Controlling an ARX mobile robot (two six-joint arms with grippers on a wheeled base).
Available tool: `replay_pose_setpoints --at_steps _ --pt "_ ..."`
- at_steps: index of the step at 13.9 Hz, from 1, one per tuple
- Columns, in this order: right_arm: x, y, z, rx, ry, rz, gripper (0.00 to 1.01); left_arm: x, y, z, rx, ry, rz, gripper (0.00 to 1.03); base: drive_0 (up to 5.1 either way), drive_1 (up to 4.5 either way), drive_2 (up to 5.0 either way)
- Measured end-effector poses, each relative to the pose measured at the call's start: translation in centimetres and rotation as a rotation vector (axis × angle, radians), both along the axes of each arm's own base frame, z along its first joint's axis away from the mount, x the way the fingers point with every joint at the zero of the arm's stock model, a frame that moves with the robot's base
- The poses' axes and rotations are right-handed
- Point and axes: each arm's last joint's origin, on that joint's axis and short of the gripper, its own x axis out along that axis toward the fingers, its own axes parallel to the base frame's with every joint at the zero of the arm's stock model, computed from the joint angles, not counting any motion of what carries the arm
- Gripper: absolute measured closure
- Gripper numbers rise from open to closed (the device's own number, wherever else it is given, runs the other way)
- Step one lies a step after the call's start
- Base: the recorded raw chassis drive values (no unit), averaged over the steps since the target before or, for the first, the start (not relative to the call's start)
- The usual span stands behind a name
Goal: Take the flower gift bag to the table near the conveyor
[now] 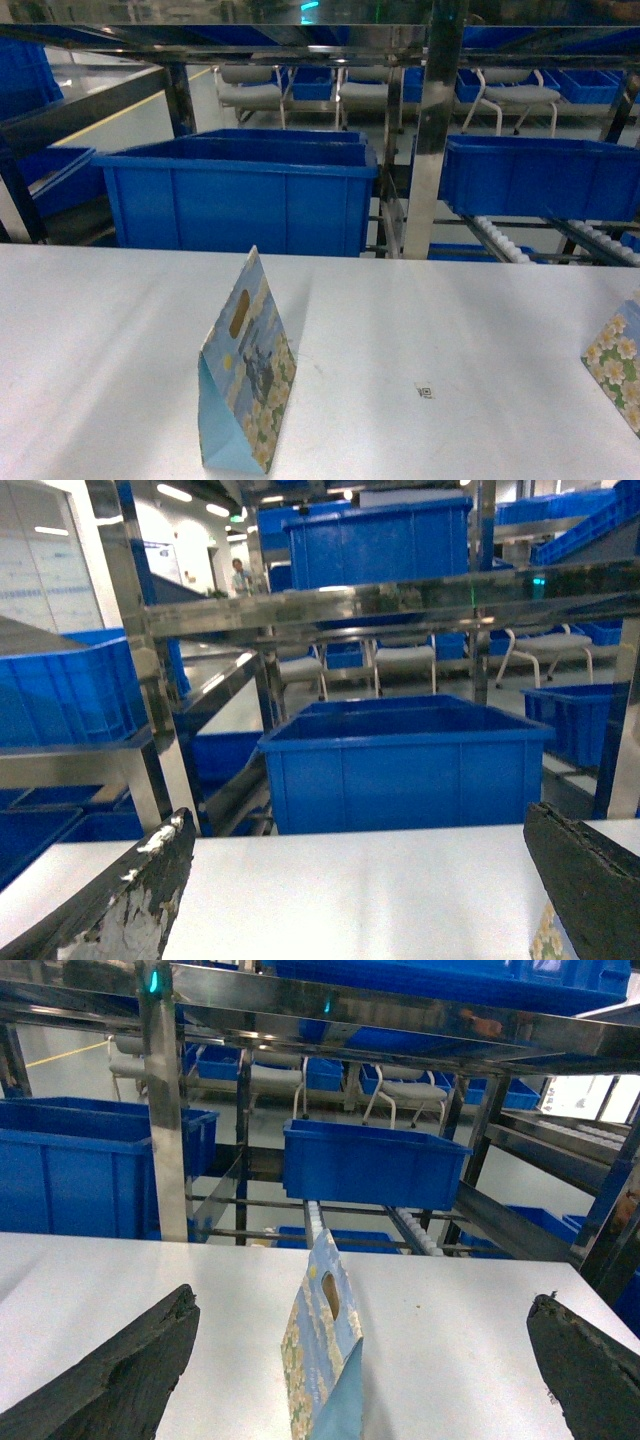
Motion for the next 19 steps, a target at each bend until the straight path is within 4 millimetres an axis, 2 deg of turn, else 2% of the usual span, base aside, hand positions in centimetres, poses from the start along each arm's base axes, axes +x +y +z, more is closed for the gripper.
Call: replay_pose_setpoints --at_steps 5,6,8,13,15,16,17,19 --pt "0.0 0.0 0.0 0.000 0.000 0.000 0.03 0.1 -0.1 -0.2 0.003 0.019 -0.019 0.05 0.0 0.00 0.0" --pt "-0.2 -0.1 -0.2 0.014 0.016 0.034 0.07 0.1 -0.1 -0.4 -0.012 0.042 -0.016 0.09 0.0 0.00 0.0" --pt "-0.6 -0.5 -0.5 0.032 0.015 0.072 0.20 -0.1 -0.3 -1.0 -0.056 0.103 -0.007 0.21 0.0 0.00 0.0" --pt "-0.6 -0.4 -0.4 0.053 -0.001 0.113 0.48 -0.4 -1.1 -1.0 -0.082 0.092 -0.008 0.48 0.0 0.00 0.0" --pt "-0.6 -0.3 -0.3 0.054 -0.006 0.117 0.71 -0.6 -2.0 -1.1 -0.092 0.109 -0.042 0.72 0.0 0.00 0.0" --pt "-0.6 -0.4 -0.3 0.054 -0.007 0.117 0.86 -1.4 -1.8 -1.5 -0.096 0.137 -0.016 0.86 0.0 0.00 0.0" --pt "-0.6 -0.3 -0.3 0.054 -0.006 0.118 0.99 -1.5 -1.8 -1.0 -0.096 0.087 -0.015 0.99 0.0 0.00 0.0" --pt "-0.6 -0.3 -0.3 0.056 -0.007 0.118 0.99 -1.5 -1.8 -1.2 -0.100 0.104 -0.016 1.01 0.0 0.00 0.0"
